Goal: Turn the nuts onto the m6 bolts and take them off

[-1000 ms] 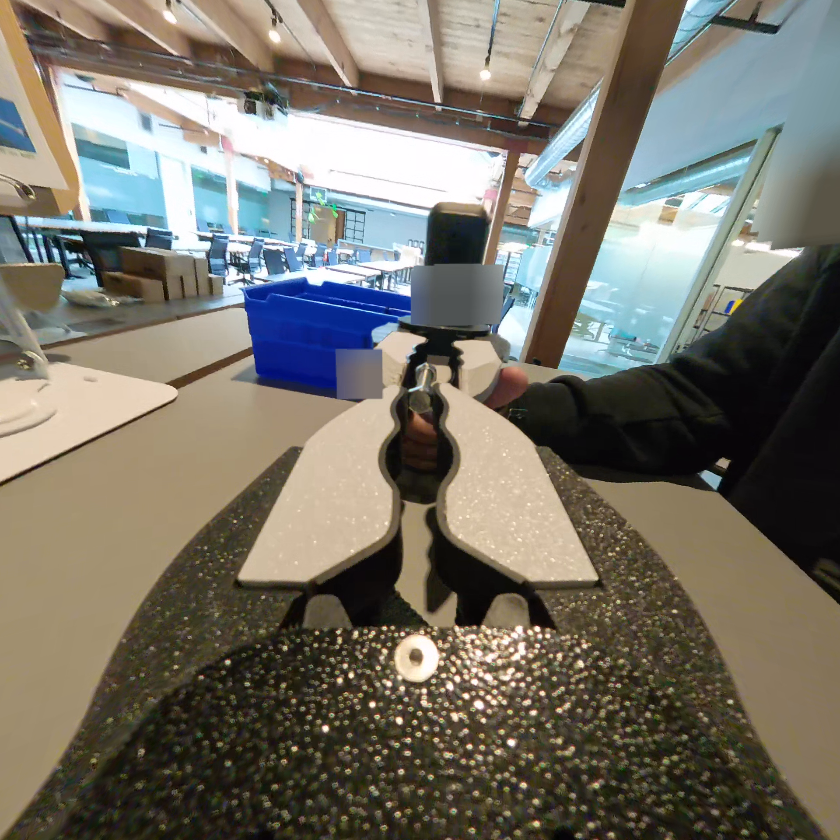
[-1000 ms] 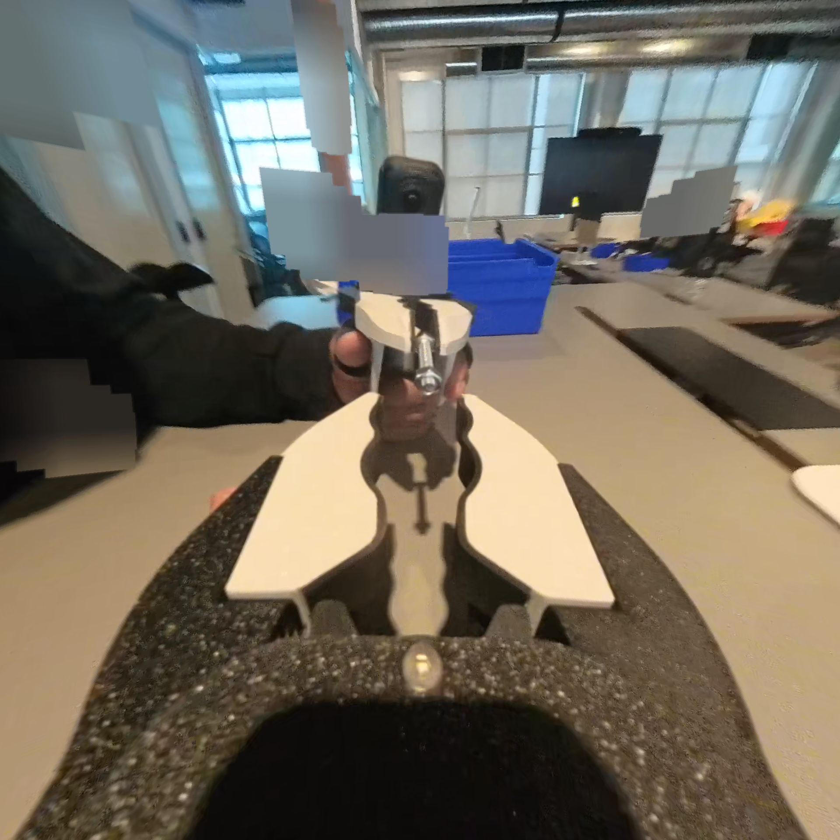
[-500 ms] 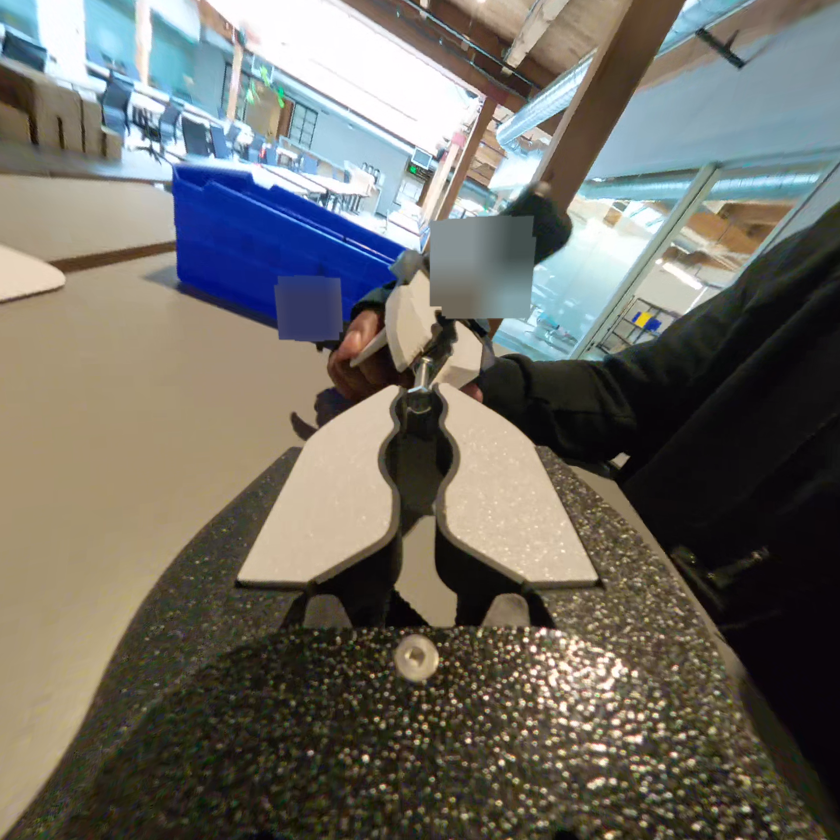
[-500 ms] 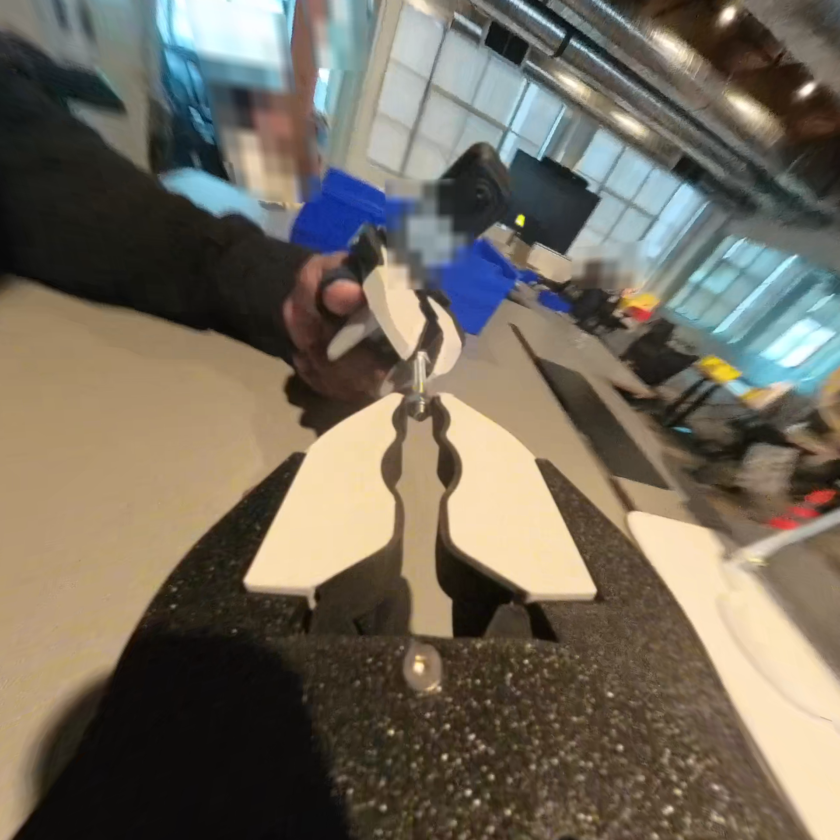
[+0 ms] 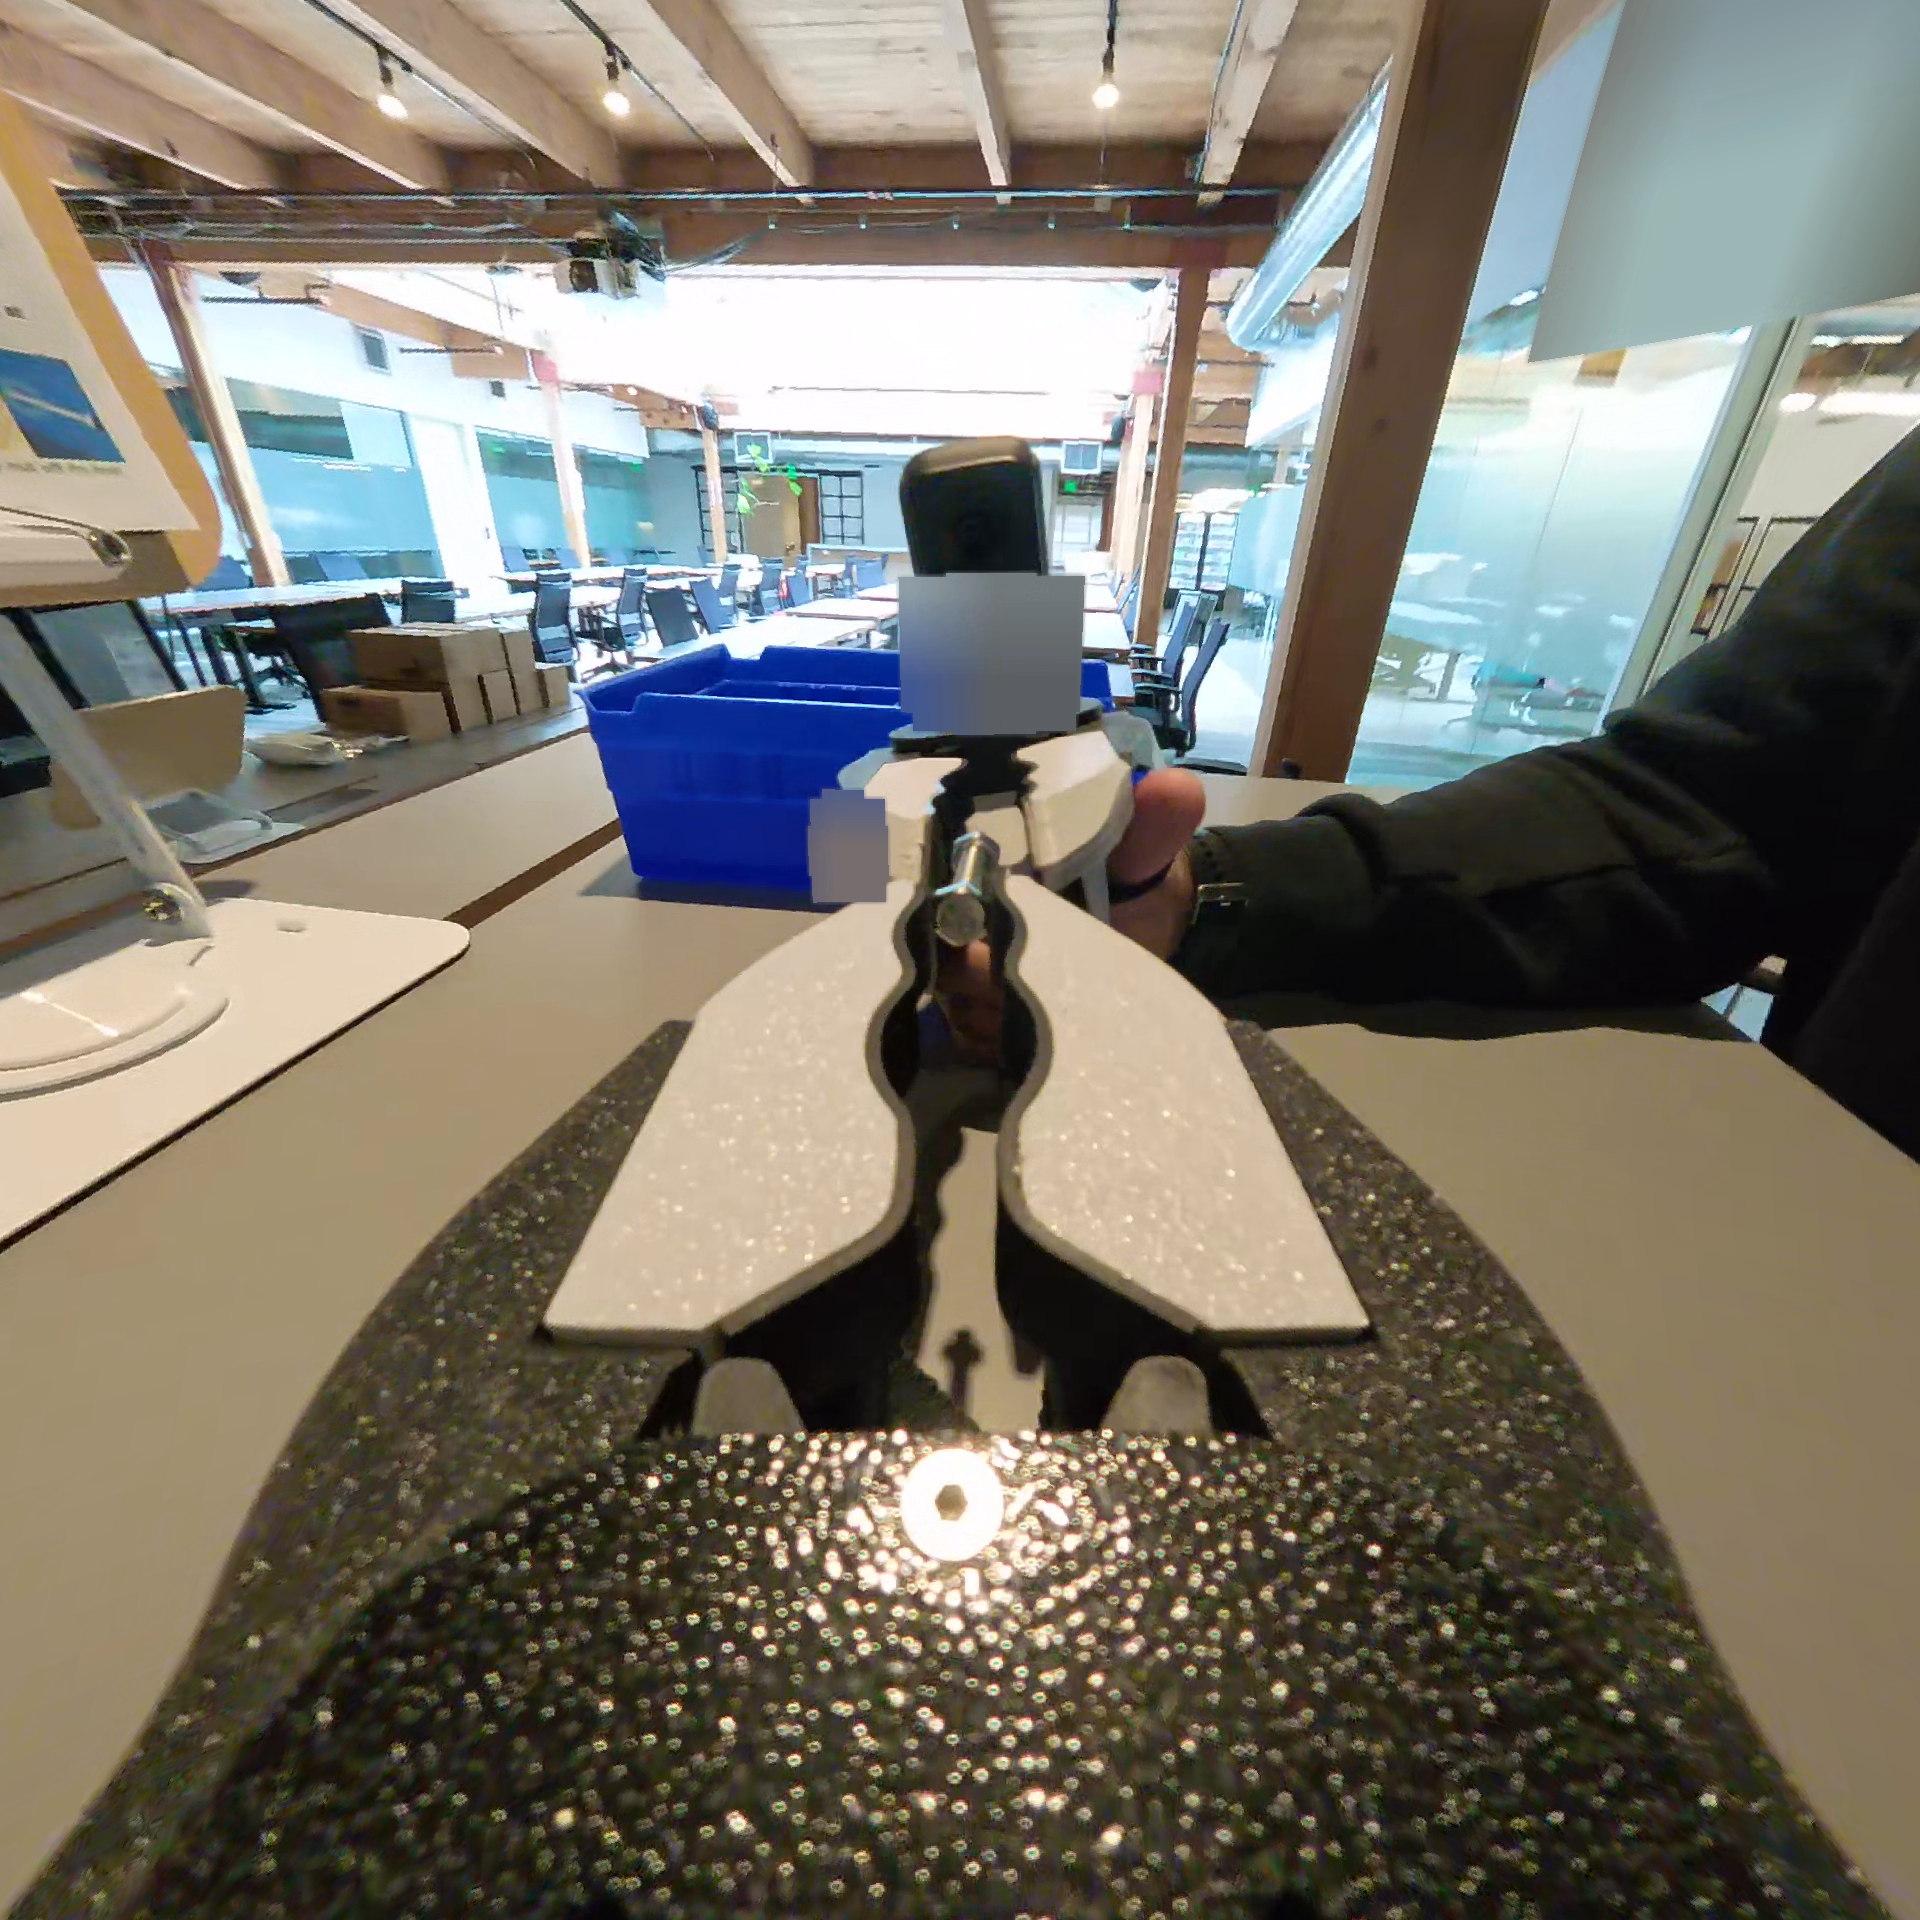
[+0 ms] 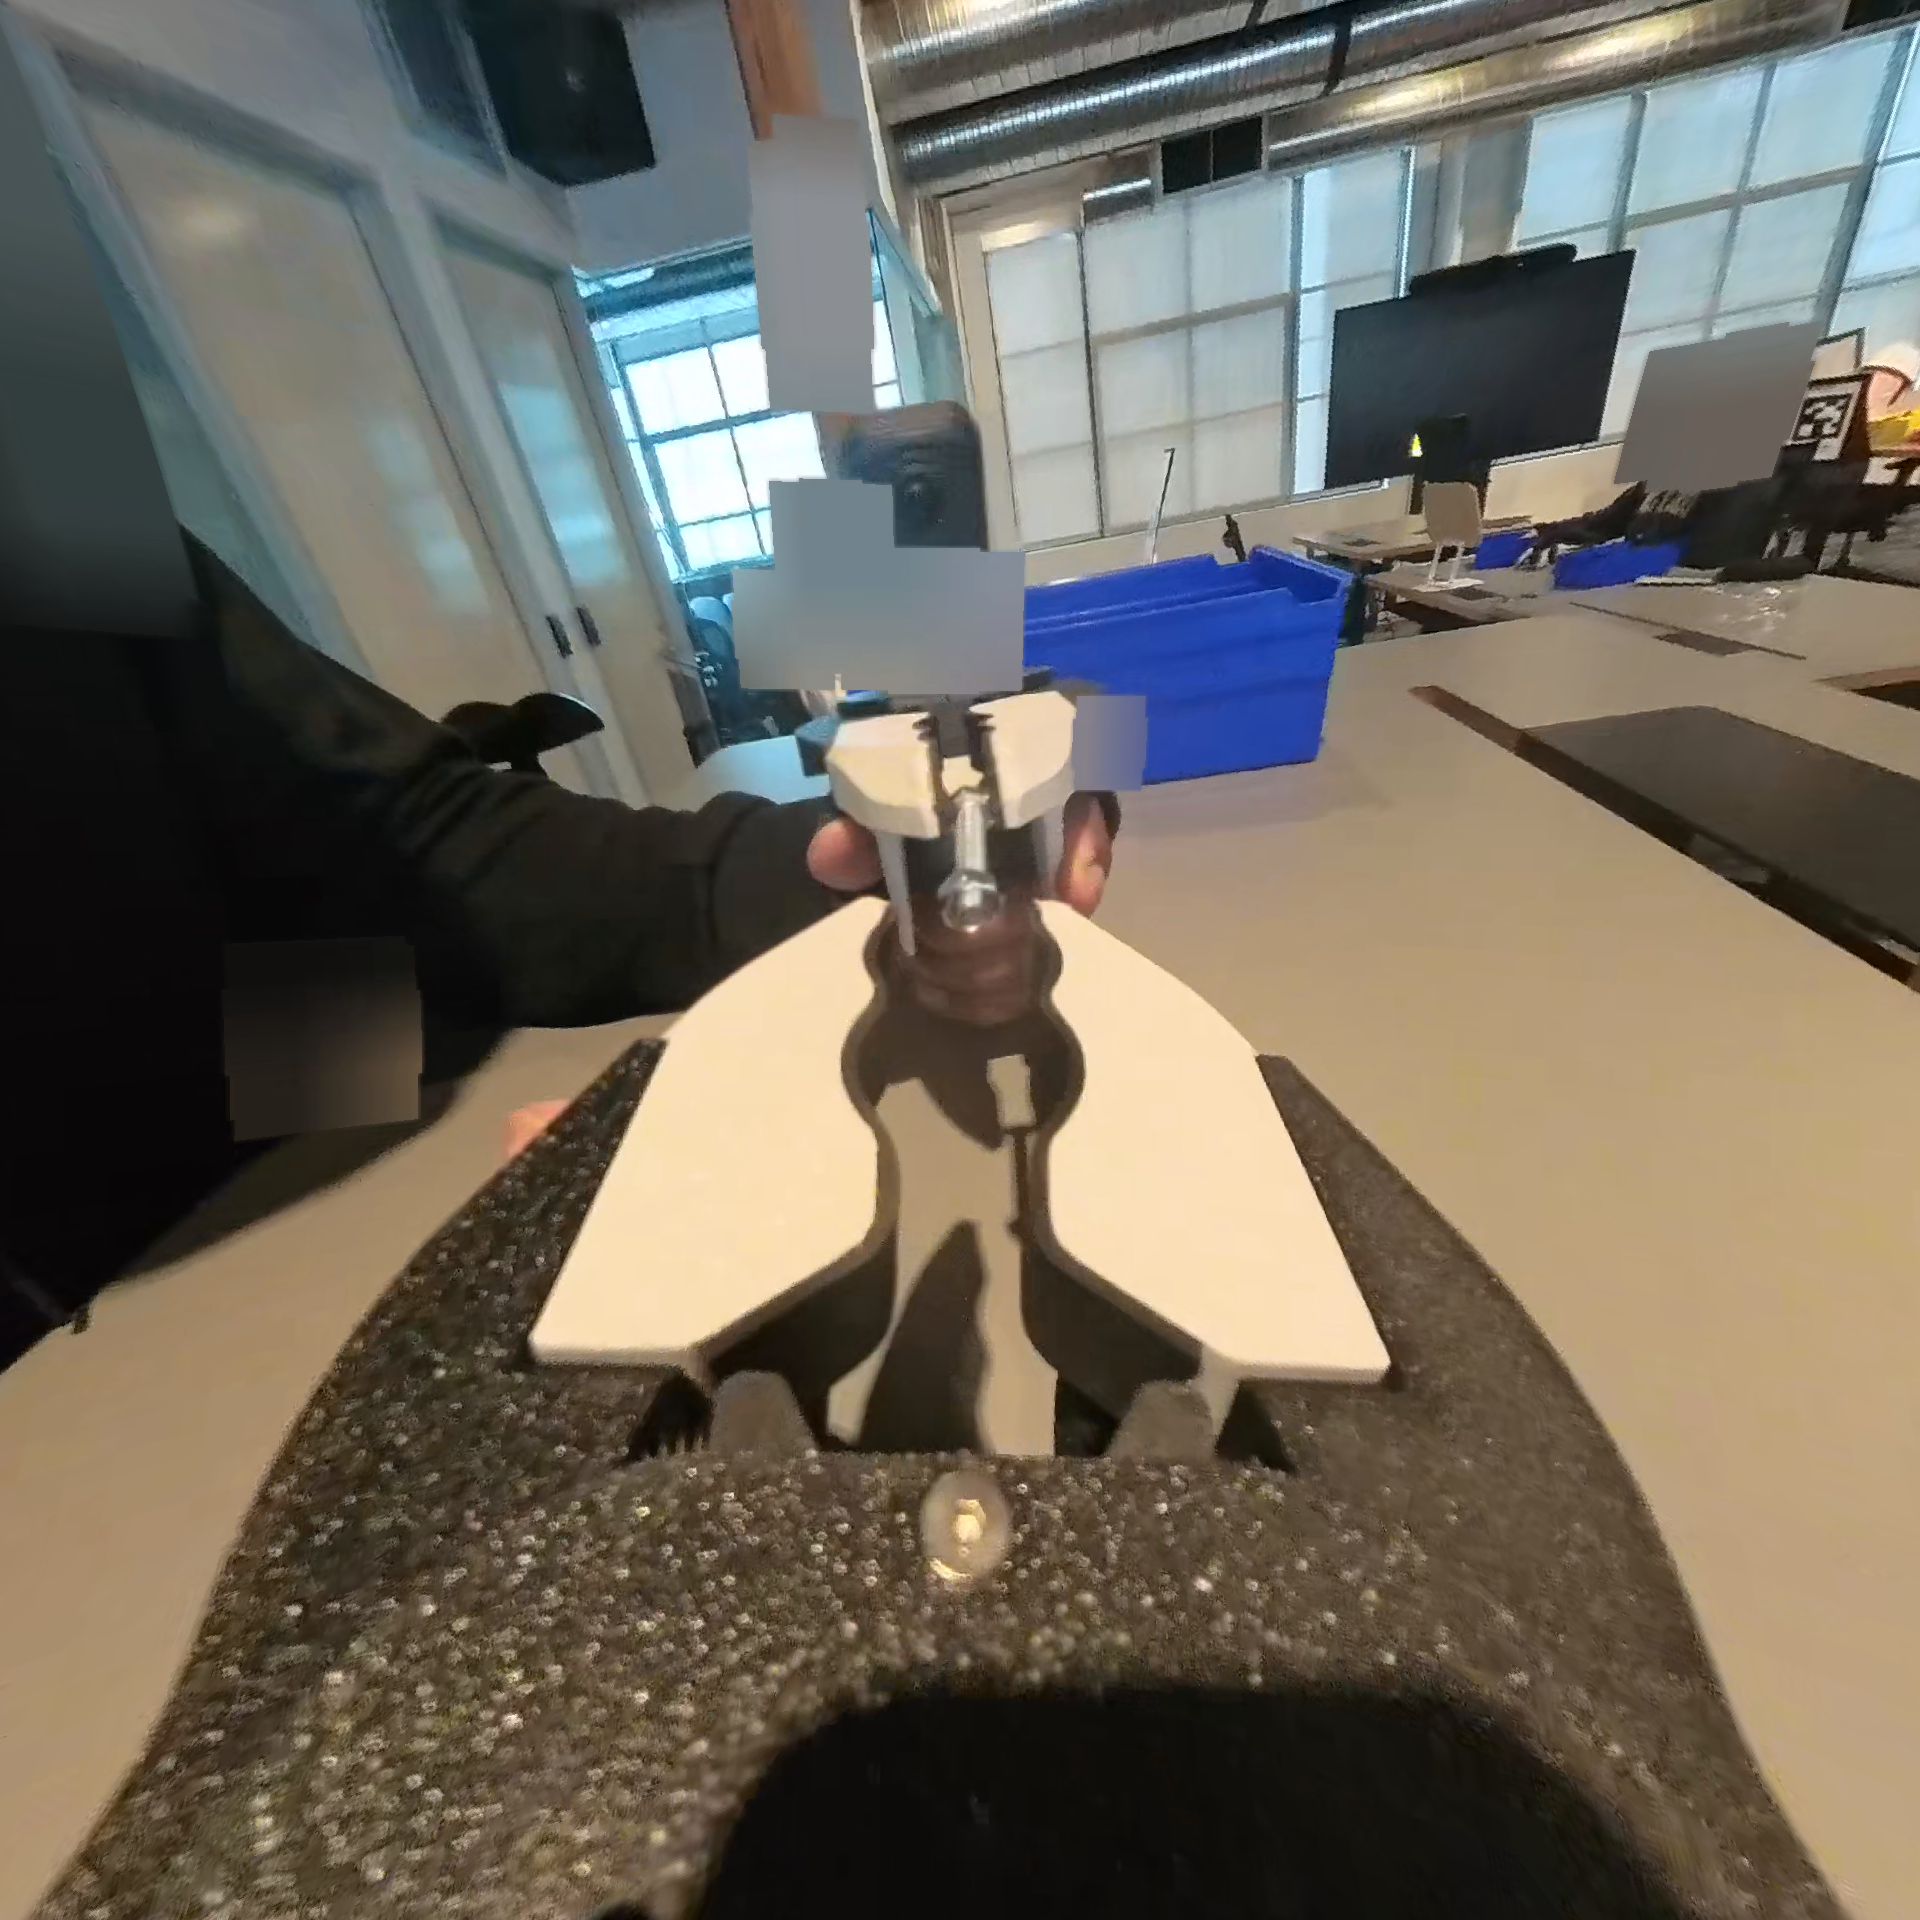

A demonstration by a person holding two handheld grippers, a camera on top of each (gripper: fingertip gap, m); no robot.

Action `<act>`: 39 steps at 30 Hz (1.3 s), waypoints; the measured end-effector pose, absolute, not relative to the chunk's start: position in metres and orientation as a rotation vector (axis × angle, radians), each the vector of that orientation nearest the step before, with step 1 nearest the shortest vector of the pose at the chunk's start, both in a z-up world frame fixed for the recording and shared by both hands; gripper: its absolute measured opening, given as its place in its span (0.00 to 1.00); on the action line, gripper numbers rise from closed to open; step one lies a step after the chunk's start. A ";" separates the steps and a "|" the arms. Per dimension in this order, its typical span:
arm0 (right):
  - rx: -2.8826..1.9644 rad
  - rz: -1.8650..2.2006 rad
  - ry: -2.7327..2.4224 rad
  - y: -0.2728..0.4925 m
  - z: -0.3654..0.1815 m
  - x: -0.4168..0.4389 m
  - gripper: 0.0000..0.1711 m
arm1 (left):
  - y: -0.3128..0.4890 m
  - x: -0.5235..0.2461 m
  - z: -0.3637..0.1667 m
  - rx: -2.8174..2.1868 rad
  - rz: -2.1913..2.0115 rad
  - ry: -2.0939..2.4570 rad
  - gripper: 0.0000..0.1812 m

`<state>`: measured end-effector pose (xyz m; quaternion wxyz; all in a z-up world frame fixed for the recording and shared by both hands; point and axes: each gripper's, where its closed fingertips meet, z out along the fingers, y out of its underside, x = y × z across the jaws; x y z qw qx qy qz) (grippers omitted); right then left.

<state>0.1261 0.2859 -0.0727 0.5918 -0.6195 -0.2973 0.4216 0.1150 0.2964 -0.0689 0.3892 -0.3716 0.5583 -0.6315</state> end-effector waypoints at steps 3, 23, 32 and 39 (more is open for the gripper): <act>-1.445 0.964 -0.702 0.286 -0.074 0.125 0.09 | 0.293 0.116 -0.071 -0.937 -1.589 1.445 0.05; -1.412 1.009 -0.714 0.281 -0.071 0.126 0.16 | 0.294 0.116 -0.065 -0.900 -1.596 1.393 0.05; -1.506 1.065 -0.708 0.284 -0.080 0.120 0.06 | 0.290 0.119 -0.066 -0.861 -1.531 1.406 0.05; -1.350 0.370 -0.928 0.291 -0.083 0.125 0.06 | 0.291 0.118 -0.075 -1.121 -1.819 1.443 0.05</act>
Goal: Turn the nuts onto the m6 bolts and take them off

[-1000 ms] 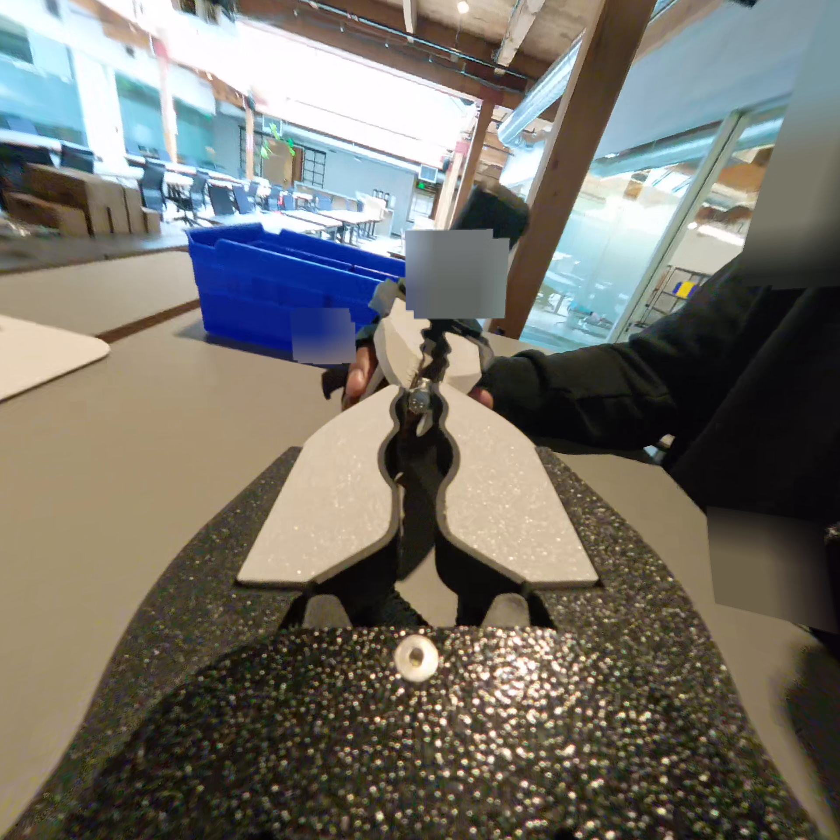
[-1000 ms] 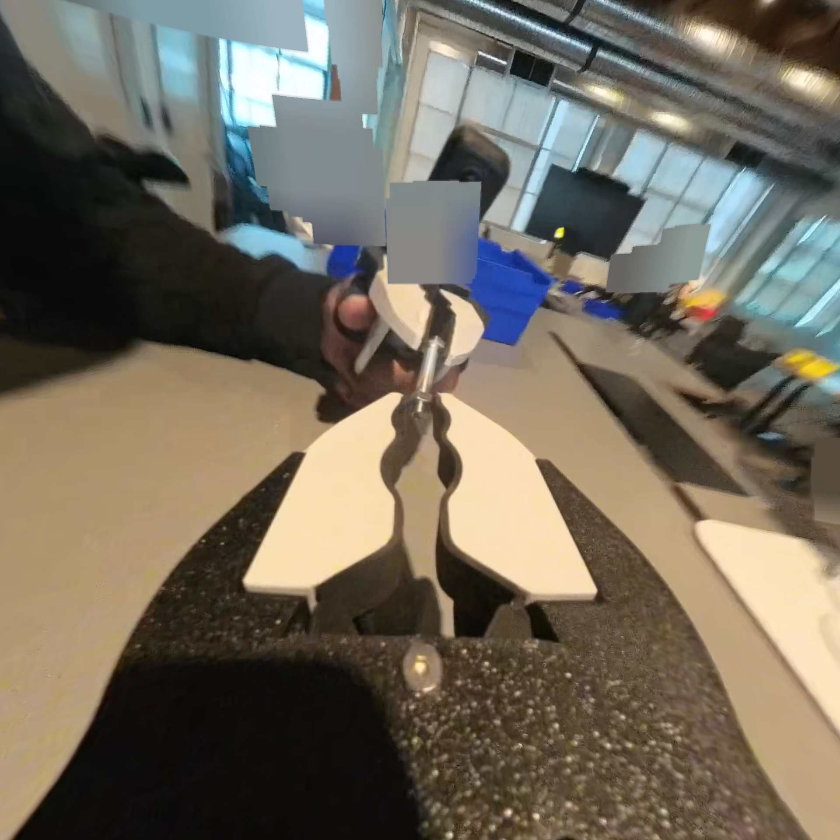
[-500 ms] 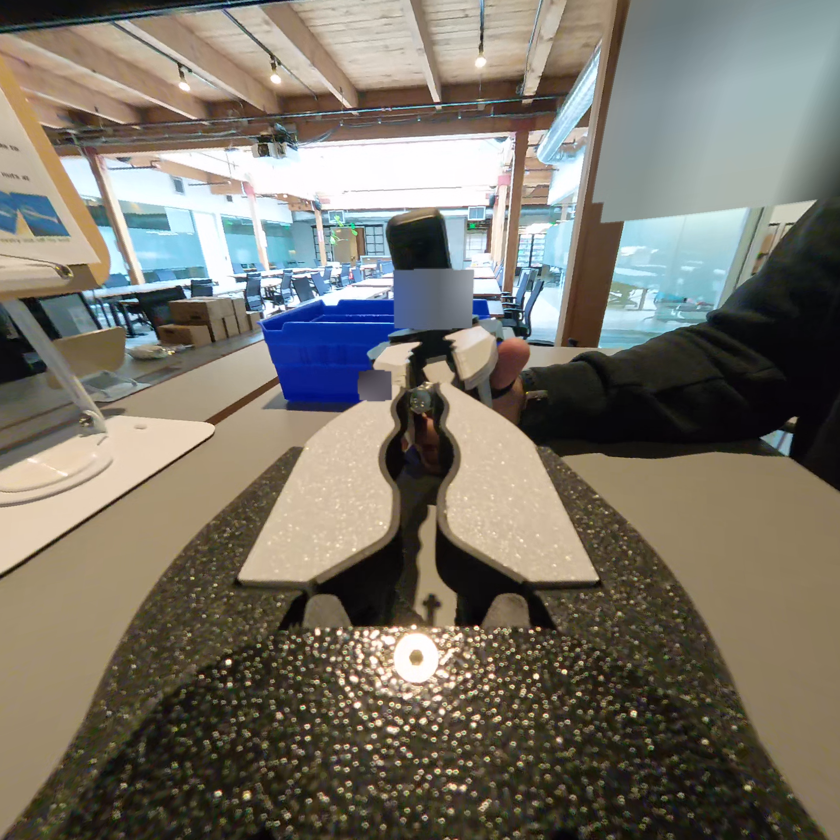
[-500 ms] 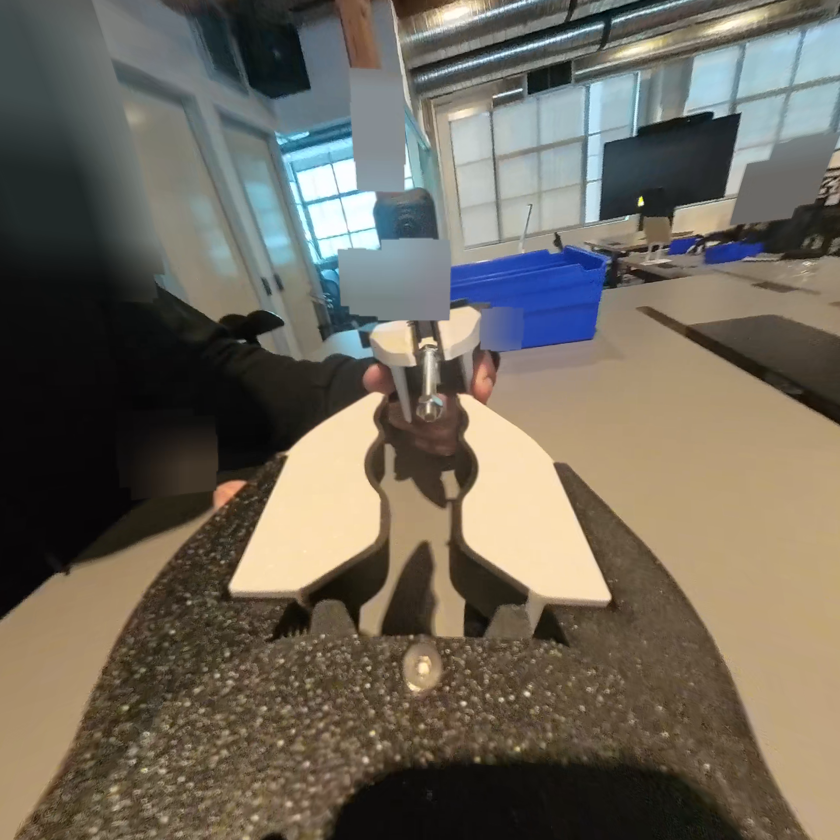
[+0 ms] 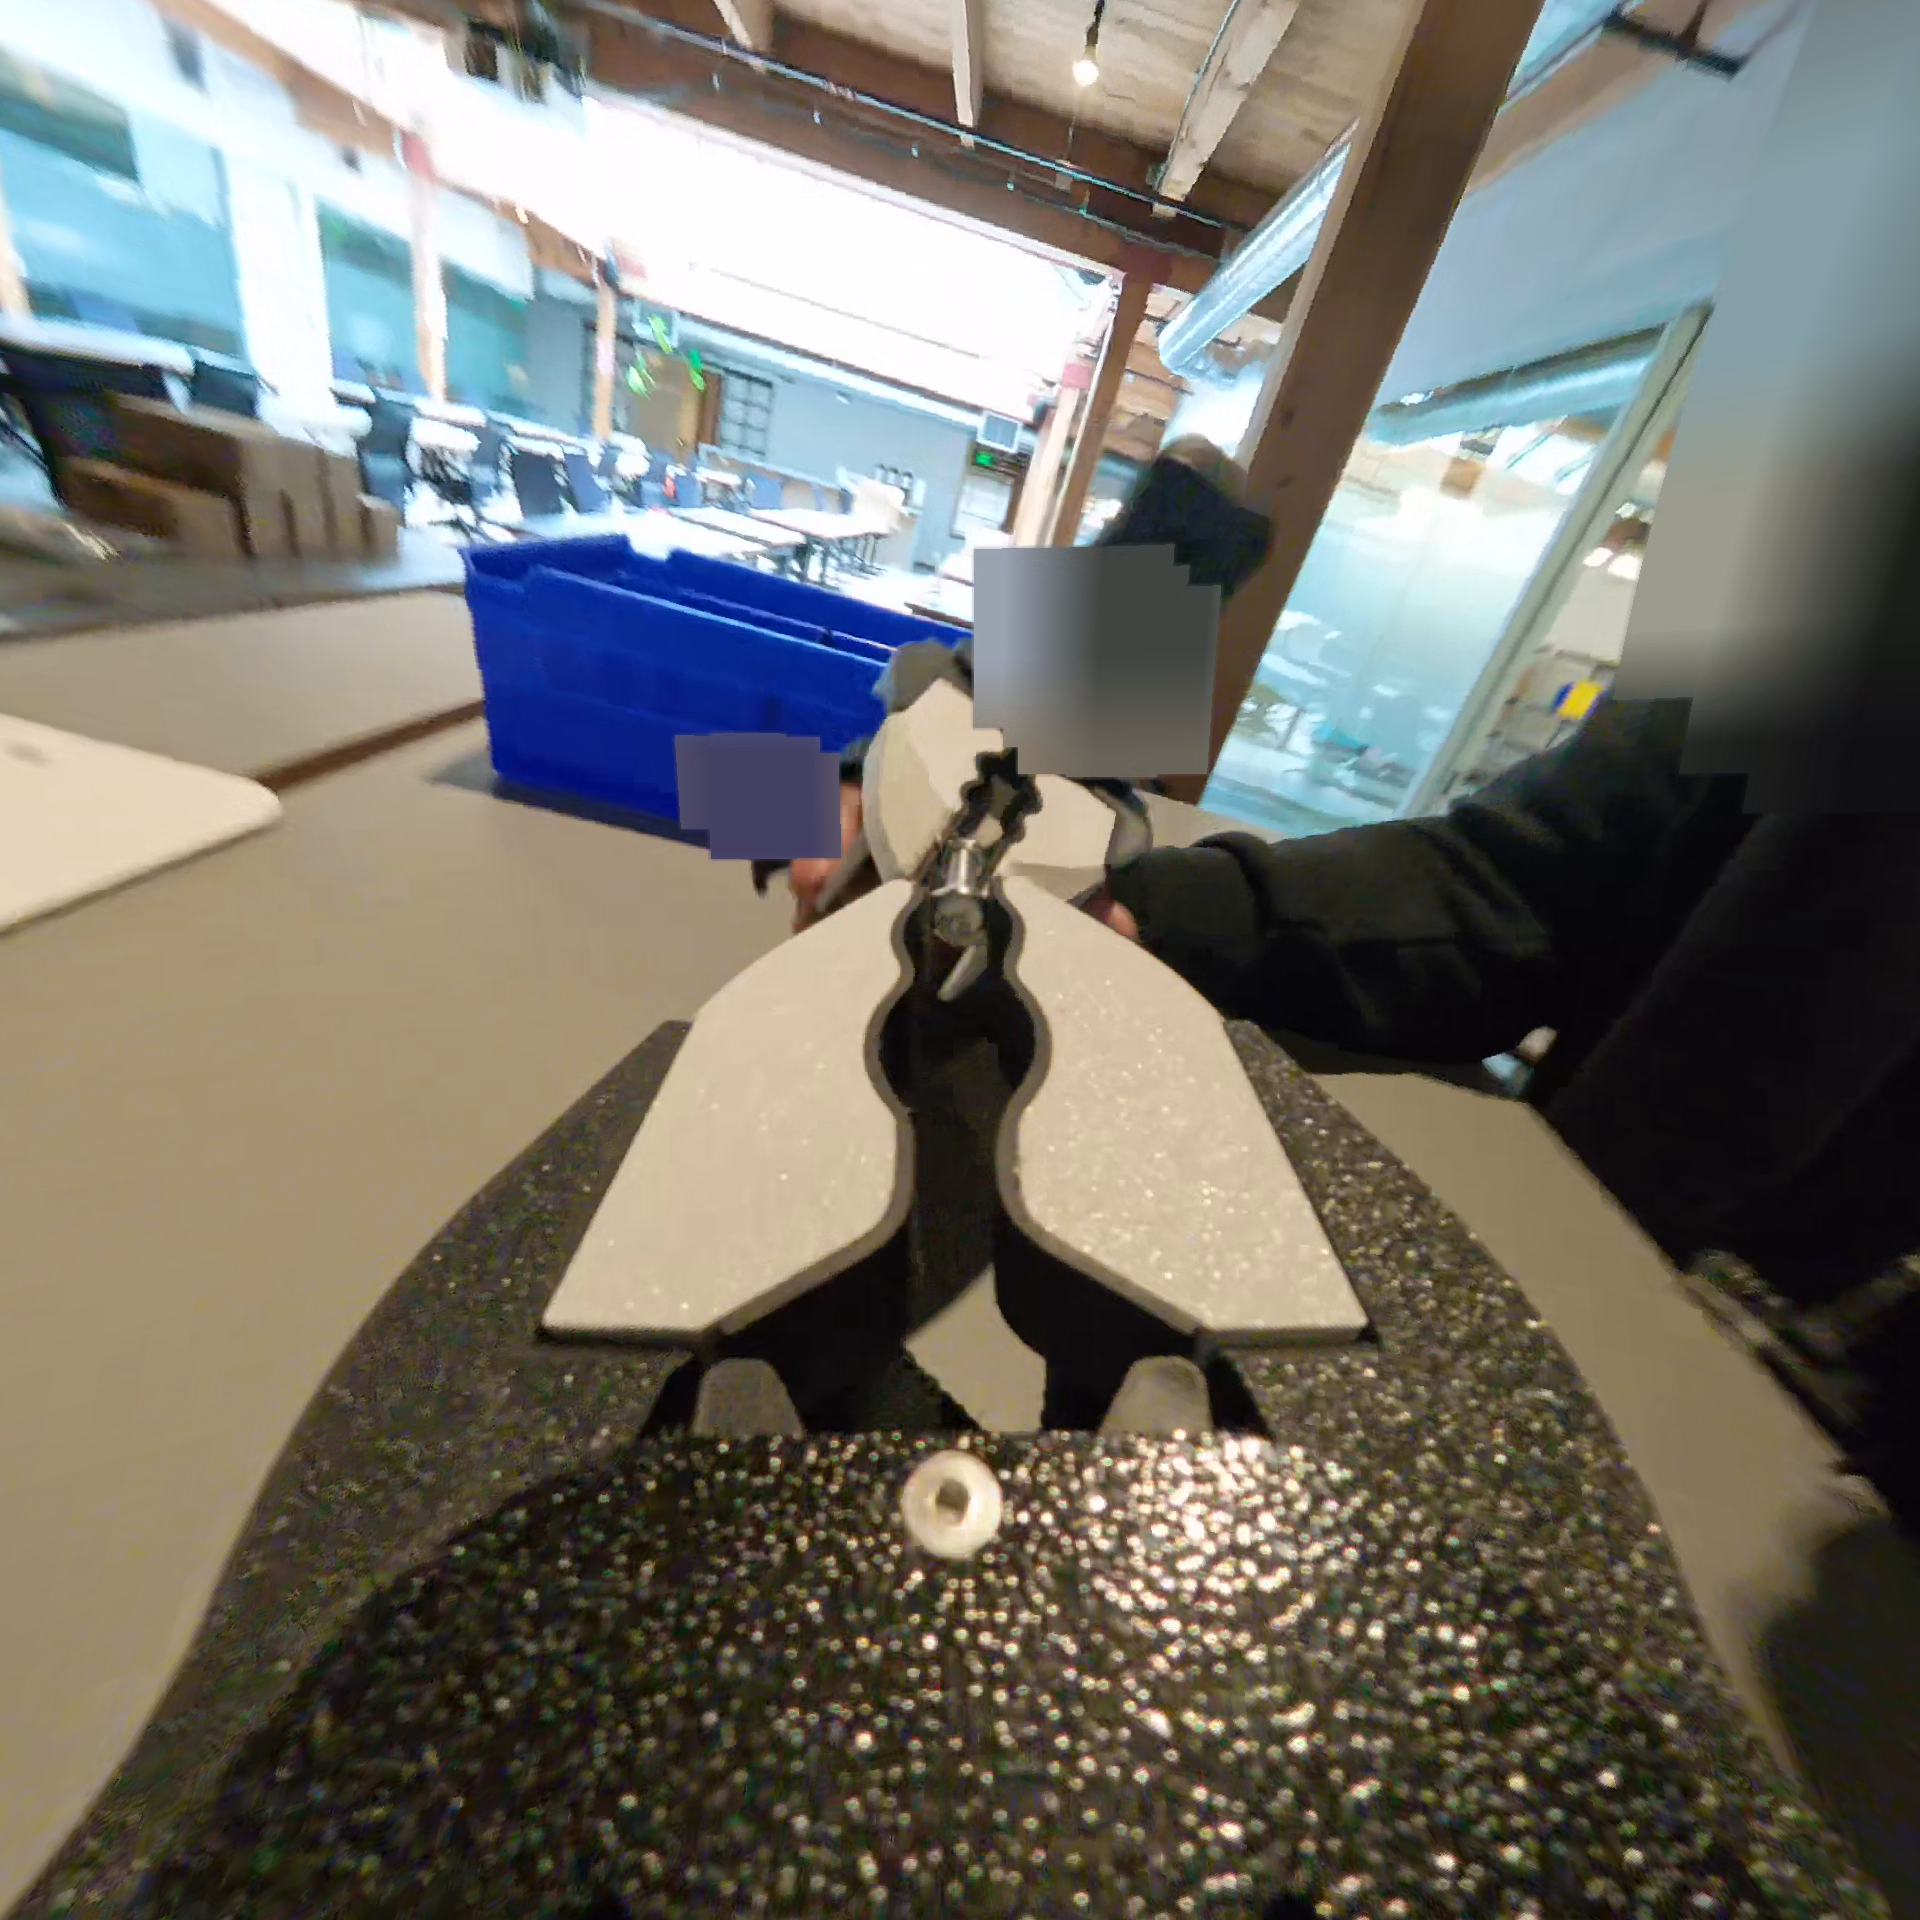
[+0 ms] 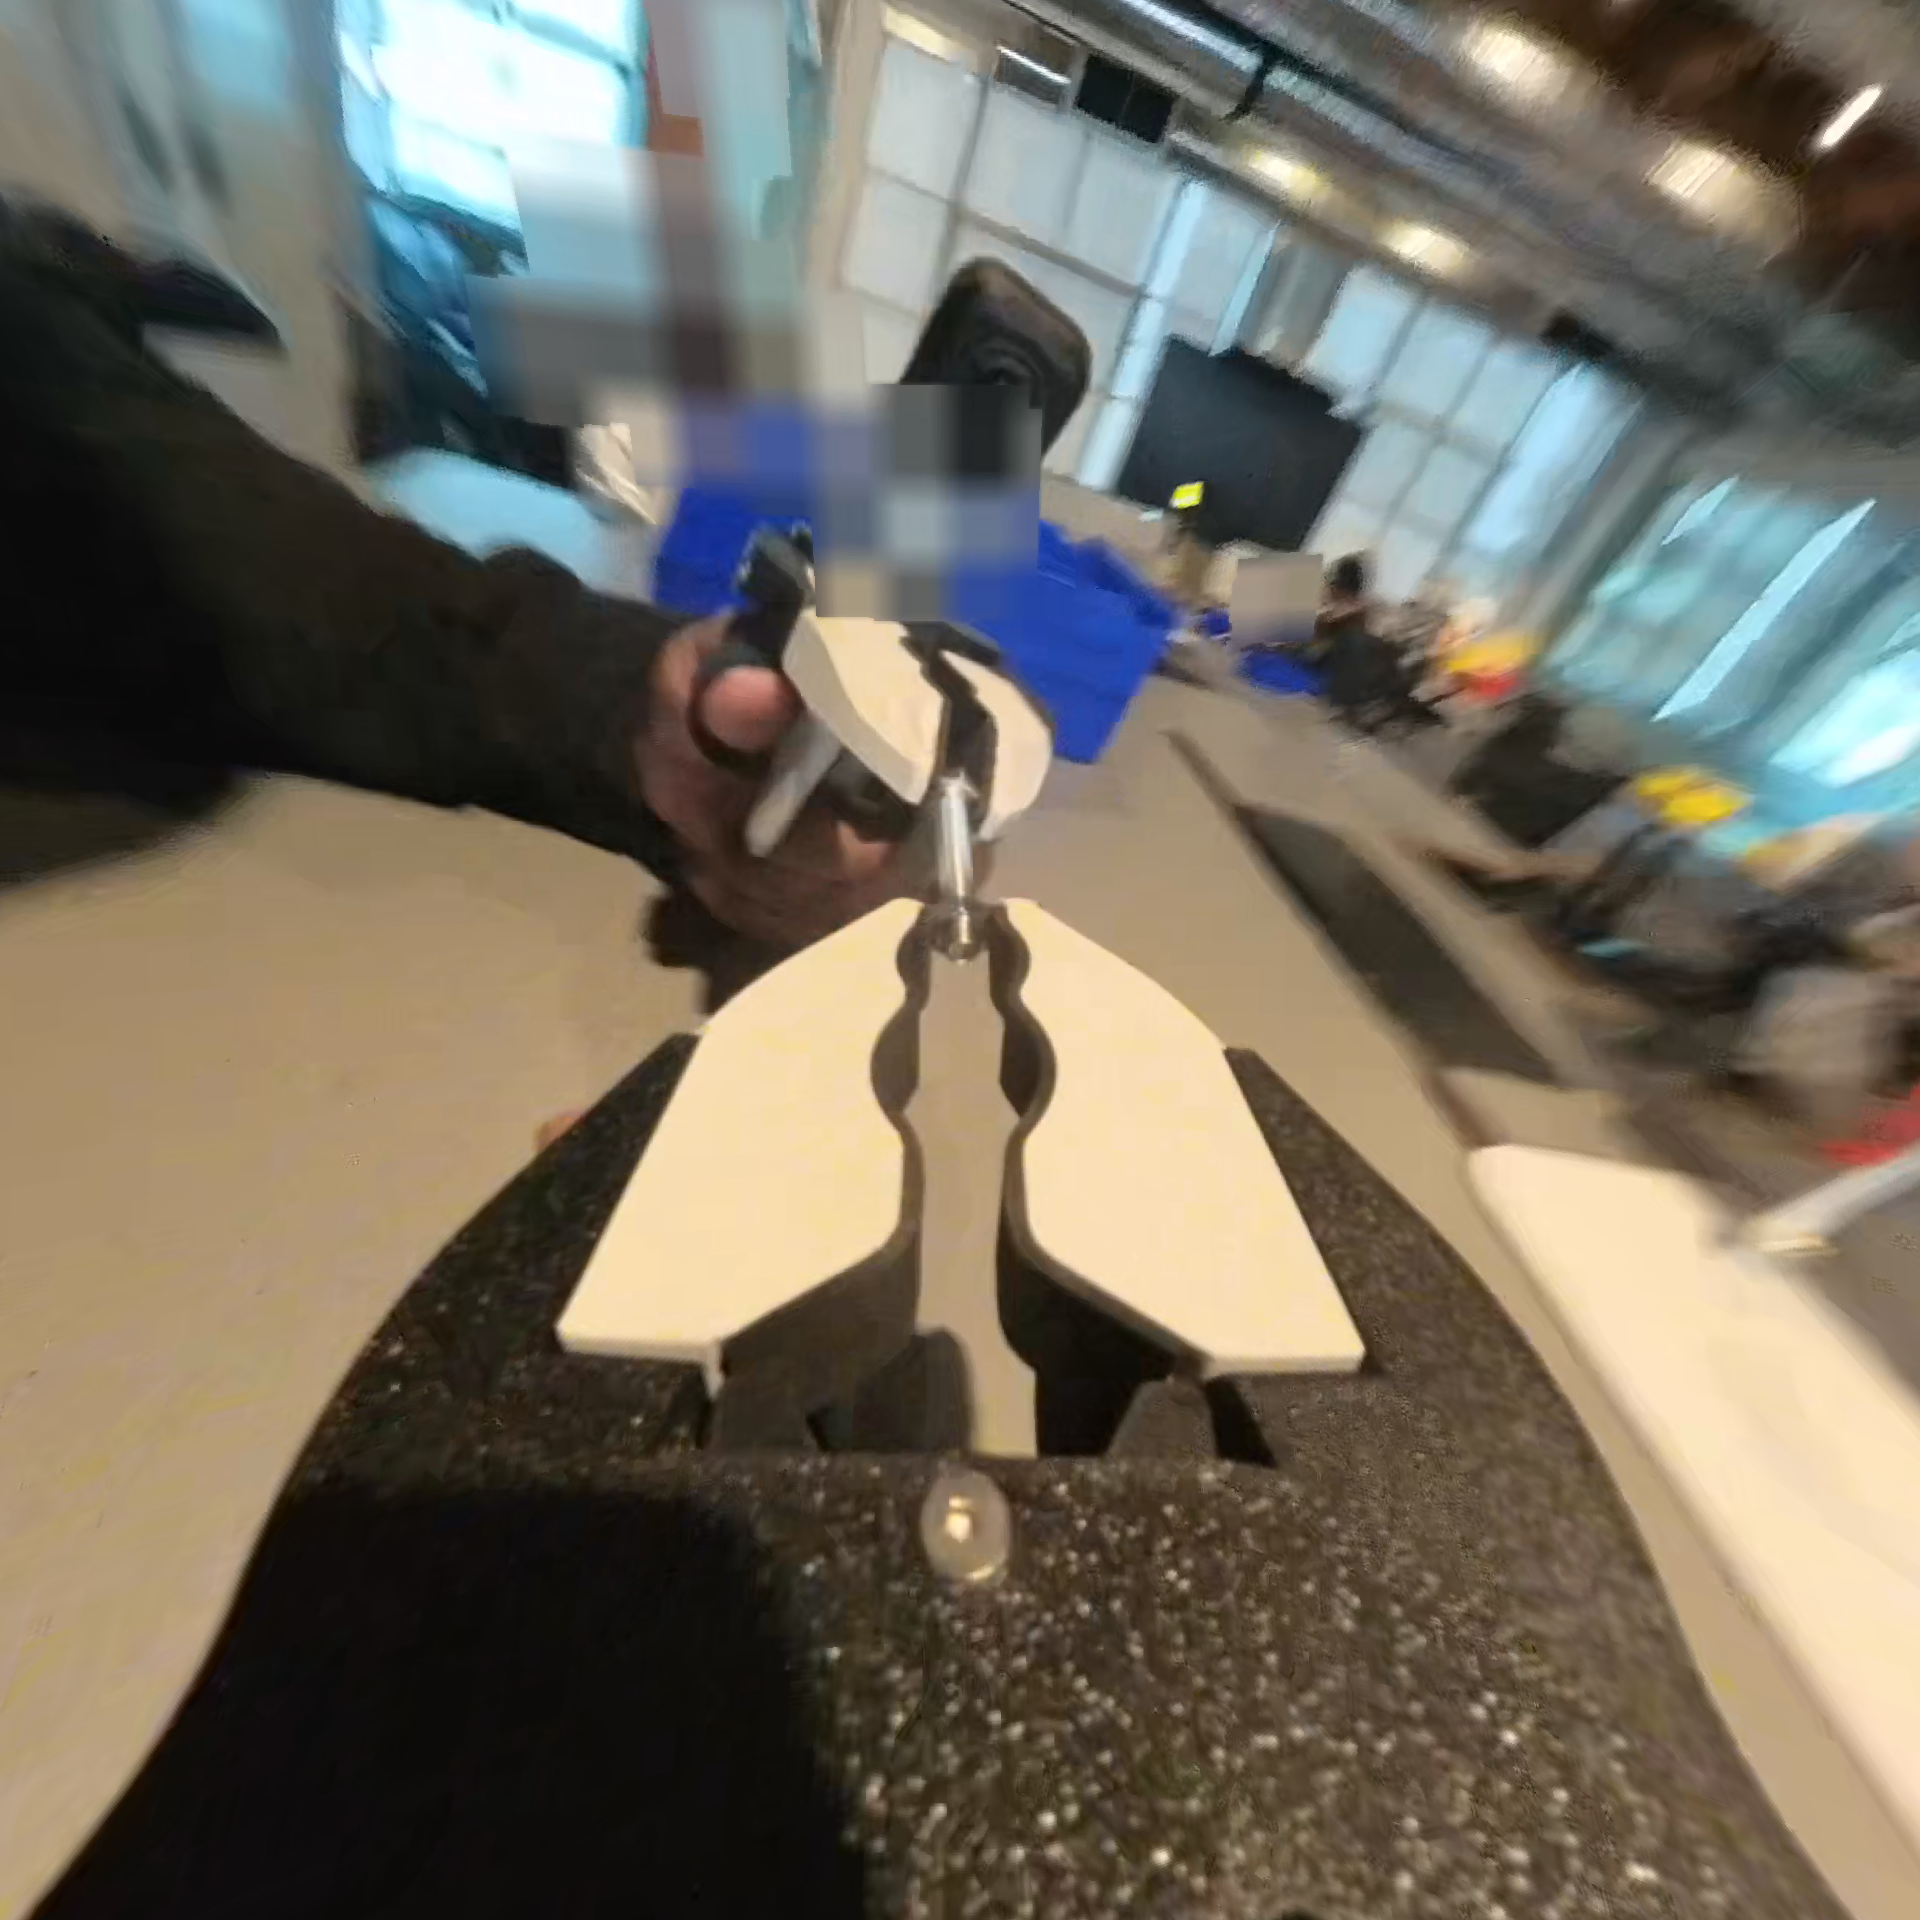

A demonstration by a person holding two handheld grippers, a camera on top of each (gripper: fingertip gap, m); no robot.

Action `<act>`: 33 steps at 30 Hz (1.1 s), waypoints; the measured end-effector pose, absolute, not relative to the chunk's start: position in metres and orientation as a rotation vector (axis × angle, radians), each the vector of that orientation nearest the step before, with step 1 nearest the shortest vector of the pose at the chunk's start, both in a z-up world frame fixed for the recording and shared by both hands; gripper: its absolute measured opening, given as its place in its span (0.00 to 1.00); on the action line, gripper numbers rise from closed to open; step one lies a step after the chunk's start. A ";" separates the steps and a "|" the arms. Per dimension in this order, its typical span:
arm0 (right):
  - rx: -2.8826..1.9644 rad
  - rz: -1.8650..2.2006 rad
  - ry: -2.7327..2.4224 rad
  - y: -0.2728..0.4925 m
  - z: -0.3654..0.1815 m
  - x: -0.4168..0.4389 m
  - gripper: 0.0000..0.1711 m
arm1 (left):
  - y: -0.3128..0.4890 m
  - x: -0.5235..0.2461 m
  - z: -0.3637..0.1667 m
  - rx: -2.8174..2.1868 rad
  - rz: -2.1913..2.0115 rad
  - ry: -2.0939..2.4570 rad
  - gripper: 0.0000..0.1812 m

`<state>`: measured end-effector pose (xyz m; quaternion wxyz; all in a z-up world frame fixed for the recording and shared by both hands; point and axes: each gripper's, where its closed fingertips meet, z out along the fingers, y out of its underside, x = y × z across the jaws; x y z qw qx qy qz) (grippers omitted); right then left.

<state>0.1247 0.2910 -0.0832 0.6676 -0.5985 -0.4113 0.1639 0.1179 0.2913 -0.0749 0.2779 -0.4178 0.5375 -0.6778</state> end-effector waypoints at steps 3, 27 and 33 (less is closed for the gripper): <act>-1.326 0.180 -0.951 0.296 -0.084 0.126 0.06 | 0.296 0.118 -0.074 -1.155 -1.855 1.406 0.05; -1.360 0.394 -0.902 0.292 -0.079 0.125 0.06 | 0.296 0.117 -0.071 -1.137 -1.863 1.390 0.05; -1.363 0.338 -0.904 0.292 -0.082 0.122 0.16 | 0.298 0.113 -0.065 -1.078 -1.863 1.343 0.05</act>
